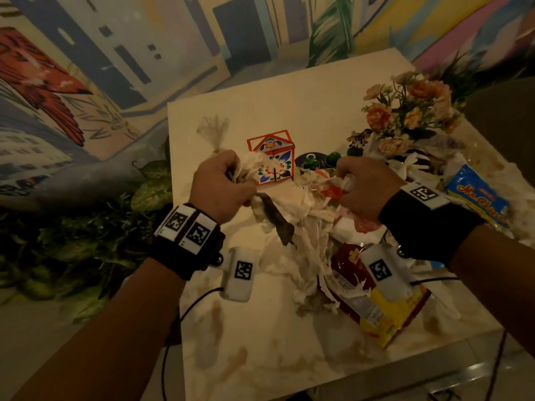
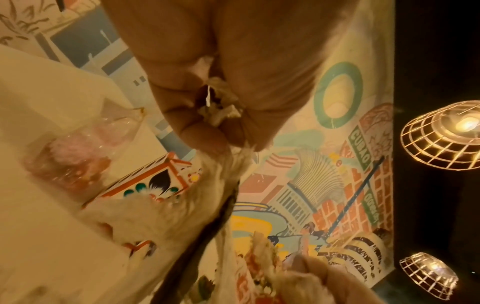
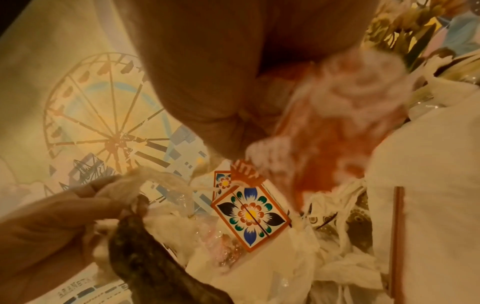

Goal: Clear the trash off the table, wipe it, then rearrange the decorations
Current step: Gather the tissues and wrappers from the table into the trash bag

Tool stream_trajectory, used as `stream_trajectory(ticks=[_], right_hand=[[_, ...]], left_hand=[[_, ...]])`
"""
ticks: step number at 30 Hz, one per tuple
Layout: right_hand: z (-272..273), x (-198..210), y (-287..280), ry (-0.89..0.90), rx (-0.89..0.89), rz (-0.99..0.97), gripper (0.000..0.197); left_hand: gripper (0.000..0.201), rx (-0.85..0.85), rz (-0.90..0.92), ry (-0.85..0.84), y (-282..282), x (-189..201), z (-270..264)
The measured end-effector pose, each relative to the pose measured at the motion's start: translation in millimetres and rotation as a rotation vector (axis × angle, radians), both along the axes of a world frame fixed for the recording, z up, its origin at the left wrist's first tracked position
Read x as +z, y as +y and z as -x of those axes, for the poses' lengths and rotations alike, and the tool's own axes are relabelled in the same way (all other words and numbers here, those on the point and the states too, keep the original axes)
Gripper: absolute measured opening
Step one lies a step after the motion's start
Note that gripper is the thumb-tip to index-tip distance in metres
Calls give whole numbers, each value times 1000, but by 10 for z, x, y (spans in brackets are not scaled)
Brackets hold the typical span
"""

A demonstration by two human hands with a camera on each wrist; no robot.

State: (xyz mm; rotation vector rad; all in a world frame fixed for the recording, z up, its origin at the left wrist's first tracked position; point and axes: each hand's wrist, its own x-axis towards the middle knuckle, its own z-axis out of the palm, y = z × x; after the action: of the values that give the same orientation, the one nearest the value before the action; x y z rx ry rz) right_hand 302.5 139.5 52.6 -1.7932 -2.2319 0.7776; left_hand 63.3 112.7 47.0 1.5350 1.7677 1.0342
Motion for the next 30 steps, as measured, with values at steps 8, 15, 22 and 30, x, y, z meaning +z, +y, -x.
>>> stream_trajectory(ticks=[8, 15, 22, 30], right_hand=[[59, 48, -4, 46, -57, -34, 16], [313, 253, 16, 18, -10, -111, 29], [941, 387, 3, 61, 62, -172, 20], [2241, 199, -114, 81, 207, -131, 14]], left_hand=[[23, 43, -84, -57, -23, 331, 186], [21, 126, -182, -79, -162, 609, 697], [18, 261, -154, -1, -307, 511, 1670], [21, 277, -40, 131, -597, 173, 2635]])
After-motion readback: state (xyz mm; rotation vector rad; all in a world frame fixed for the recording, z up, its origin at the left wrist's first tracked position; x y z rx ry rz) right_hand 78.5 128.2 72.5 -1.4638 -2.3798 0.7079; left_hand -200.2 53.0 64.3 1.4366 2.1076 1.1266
